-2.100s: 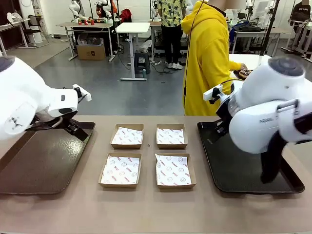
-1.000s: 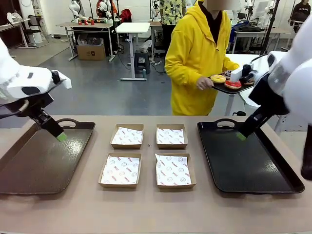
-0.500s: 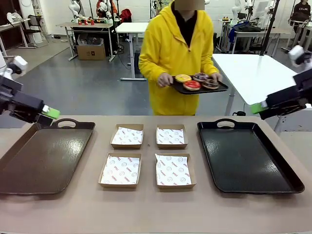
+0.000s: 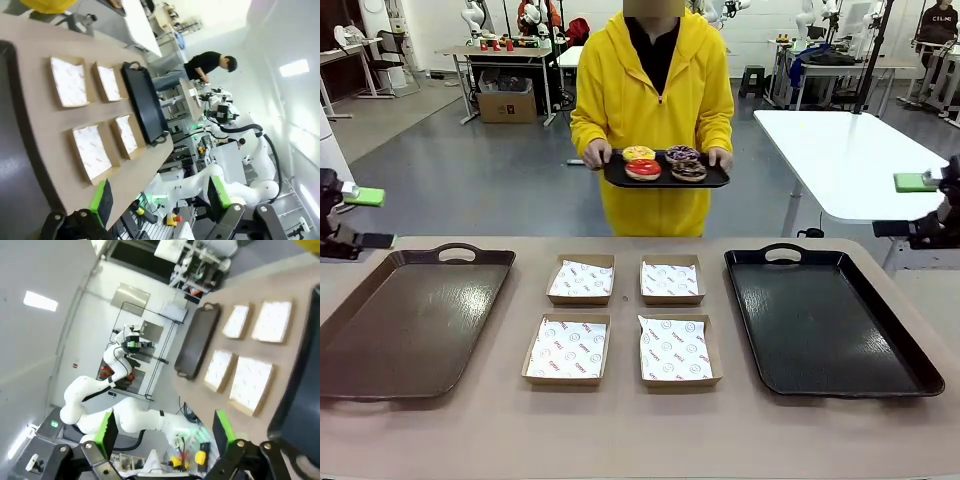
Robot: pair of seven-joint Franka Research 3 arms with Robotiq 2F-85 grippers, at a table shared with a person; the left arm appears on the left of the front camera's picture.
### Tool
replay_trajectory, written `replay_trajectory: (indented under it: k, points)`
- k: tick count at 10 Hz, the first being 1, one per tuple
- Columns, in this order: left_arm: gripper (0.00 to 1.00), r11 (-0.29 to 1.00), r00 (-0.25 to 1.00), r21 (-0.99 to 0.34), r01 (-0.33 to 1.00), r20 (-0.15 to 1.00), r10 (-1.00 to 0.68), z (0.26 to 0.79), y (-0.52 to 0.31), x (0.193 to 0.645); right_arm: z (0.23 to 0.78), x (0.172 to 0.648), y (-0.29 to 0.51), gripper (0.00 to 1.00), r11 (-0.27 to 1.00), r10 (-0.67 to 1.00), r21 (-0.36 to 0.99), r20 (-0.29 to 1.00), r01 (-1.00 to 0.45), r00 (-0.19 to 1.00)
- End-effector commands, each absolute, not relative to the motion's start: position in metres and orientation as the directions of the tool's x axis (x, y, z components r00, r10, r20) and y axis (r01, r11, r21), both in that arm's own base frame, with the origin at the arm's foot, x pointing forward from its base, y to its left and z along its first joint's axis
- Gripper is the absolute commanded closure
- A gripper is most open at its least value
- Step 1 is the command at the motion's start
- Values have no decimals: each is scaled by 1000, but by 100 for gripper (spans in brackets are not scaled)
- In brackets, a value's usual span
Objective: Individually package the donuts and arrange them on the tray.
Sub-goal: Pick up one Paper togo box.
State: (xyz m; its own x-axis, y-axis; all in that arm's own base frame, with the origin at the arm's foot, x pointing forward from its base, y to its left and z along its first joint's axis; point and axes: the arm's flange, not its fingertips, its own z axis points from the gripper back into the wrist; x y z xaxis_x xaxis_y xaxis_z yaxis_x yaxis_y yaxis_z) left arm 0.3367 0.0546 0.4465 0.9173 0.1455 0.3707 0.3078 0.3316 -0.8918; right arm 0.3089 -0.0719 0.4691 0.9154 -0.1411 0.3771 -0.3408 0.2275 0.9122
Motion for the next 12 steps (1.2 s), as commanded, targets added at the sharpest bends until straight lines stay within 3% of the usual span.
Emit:
replay_trajectory:
  k: [1, 5, 12]
  points:
    - [0, 431, 928, -861, 268, 351, 123, 449, 57, 314, 466, 285, -76, 0, 344, -76, 900, 310, -267, 948]
    - [0, 448, 936, -866, 222, 318, 152, 445, 79, 307, 468, 268, -101, 0, 375, -100, 908, 242, -189, 965]
    - [0, 447, 928, -862, 238, 338, 158, 447, 87, 319, 460, 273, -101, 0, 377, -98, 902, 264, -209, 960]
